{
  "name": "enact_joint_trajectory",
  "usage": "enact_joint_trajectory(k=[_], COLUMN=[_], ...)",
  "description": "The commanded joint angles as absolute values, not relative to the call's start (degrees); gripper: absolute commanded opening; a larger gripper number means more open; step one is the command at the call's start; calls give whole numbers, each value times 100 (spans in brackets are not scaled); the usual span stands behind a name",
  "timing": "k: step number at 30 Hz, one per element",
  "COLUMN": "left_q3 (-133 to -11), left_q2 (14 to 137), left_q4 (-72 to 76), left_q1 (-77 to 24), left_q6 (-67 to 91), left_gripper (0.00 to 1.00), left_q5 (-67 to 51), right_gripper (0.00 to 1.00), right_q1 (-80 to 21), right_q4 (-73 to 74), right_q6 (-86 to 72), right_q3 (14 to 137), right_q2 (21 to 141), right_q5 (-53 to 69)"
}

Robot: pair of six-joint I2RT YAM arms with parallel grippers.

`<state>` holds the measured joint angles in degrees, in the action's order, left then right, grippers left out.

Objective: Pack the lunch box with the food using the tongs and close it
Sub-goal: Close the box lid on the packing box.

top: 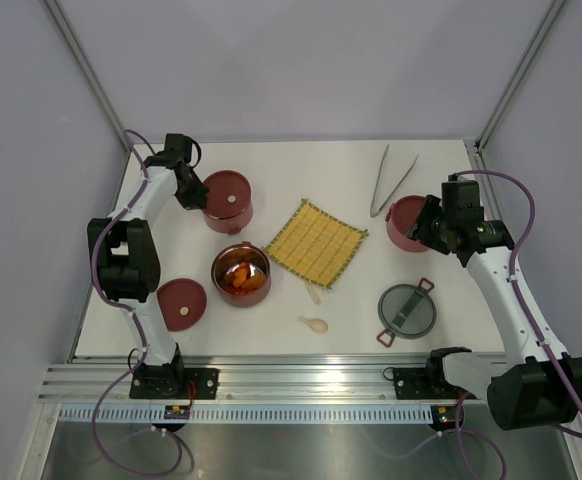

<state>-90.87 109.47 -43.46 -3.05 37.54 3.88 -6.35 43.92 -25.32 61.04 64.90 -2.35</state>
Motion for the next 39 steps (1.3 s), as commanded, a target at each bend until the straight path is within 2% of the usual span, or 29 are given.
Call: enact_joint_trajectory(k=[1,27,39], left_q3=[-9246,-9501,-9633], left_q2=[10960,11189,11338], left_q4=[-4271,-4342,-4421], left_q1=[-299,-290,-299], left_q6=[3771,3683,3665], left_gripper=[0,0,5], left_q5=[571,642,747], right_gripper=[56,56,56], right_q1=[-677,-668,-677], right_q4=[4201,4210,4236], right_q6=[-2549,-2522,-2522], right_q3=[6135,6170,6170], right_q2=[6381,6469,6442], right_q5=[-202,-211,-211])
